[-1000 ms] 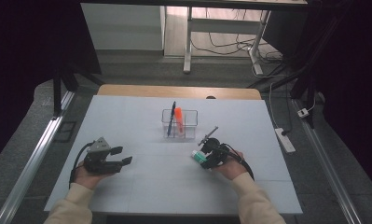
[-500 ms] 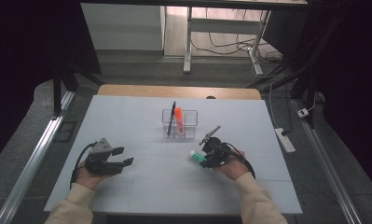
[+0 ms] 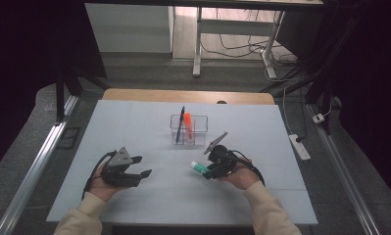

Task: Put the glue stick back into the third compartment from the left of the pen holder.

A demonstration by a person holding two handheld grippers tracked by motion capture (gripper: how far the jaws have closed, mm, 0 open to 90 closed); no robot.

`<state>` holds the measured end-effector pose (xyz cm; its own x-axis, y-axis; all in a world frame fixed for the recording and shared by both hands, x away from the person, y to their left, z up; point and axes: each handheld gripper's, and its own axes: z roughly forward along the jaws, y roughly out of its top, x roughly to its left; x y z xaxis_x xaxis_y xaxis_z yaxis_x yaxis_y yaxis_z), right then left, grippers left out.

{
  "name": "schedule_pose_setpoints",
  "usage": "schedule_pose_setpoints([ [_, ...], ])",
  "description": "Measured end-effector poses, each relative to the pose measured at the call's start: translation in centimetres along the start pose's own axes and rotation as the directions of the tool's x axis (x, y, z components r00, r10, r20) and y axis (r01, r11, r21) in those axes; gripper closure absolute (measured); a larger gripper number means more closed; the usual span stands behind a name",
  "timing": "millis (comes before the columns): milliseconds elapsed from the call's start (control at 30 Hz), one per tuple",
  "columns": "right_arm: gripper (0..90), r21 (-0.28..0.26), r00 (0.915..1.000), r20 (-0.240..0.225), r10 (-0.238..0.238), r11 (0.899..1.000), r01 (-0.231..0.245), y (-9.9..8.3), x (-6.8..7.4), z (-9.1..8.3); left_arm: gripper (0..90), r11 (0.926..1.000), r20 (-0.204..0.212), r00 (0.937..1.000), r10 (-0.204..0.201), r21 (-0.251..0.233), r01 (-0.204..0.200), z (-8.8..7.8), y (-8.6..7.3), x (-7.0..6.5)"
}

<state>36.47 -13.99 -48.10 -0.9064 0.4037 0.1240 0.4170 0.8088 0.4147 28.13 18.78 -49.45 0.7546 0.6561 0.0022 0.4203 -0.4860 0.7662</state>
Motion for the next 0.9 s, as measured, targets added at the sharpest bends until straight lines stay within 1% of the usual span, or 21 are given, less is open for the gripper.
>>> schedule_pose_setpoints([
  [67, 65.0, 0.006, 0.9998, -0.013, -0.013, 1.0, 0.013, 0.2, 0.2, 0.2, 36.5, 0.9998, 0.013, 0.9997, 0.021, 0.006, -0.021, 0.4, 0.4, -0.4],
  [100, 65.0, 0.008, 0.9997, -0.021, -0.013, 1.0, 0.013, 0.3, 0.3, 0.2, 36.4, 0.9994, 0.017, 0.9993, 0.032, 0.007, -0.033, 0.6, 0.6, -0.6],
  [233, 65.0, 0.004, 0.9983, -0.051, -0.03, 1.0, 0.03, 0.8, 0.6, 0.6, 35.8, 0.997, 0.034, 0.9964, 0.077, 0.009, -0.077, 1.4, 1.4, -1.5],
  [367, 65.0, 0.005, 0.9964, -0.075, -0.041, 0.999, 0.041, 1.6, 0.8, 0.9, 35.4, 0.9915, 0.04, 0.9909, 0.129, 0.014, -0.13, 2.0, 2.1, -2.3],
  [433, 64.9, 0.009, 0.9952, -0.087, -0.043, 0.999, 0.044, 1.9, 0.8, 1.2, 35.1, 0.9894, 0.042, 0.9888, 0.143, 0.018, -0.144, 2.2, 2.3, -2.6],
  [567, 64.9, 0.02, 0.9928, -0.109, -0.05, 0.998, 0.053, 2.7, 1.0, 1.7, 34.8, 0.9872, 0.047, 0.9866, 0.156, 0.024, -0.158, 2.5, 2.4, -2.8],
  [600, 65.0, 0.021, 0.992, -0.115, -0.051, 0.998, 0.054, 2.8, 1.0, 1.8, 34.8, 0.9872, 0.048, 0.9865, 0.157, 0.024, -0.158, 2.5, 2.5, -2.8],
  [633, 65.0, 0.023, 0.9909, -0.12, -0.062, 0.998, 0.065, 3.0, 1.0, 1.9, 34.7, 0.9875, 0.049, 0.9868, 0.155, 0.024, -0.156, 2.5, 2.5, -2.8],
  [767, 64.9, 0.028, 0.9875, -0.142, -0.068, 0.997, 0.073, 3.9, 1.3, 2.4, 34.5, 0.9877, 0.052, 0.9869, 0.153, 0.025, -0.154, 2.7, 2.5, -2.7],
  [867, 65.0, 0.037, 0.985, -0.153, -0.081, 0.996, 0.087, 4.8, 1.5, 2.8, 34.4, 0.9866, 0.052, 0.9862, 0.157, 0.035, -0.159, 2.7, 2.5, -2.6],
  [900, 64.9, 0.045, 0.9839, -0.158, -0.084, 0.995, 0.092, 5.1, 1.6, 2.8, 34.3, 0.9875, 0.052, 0.987, 0.152, 0.033, -0.154, 2.8, 2.5, -2.6],
])
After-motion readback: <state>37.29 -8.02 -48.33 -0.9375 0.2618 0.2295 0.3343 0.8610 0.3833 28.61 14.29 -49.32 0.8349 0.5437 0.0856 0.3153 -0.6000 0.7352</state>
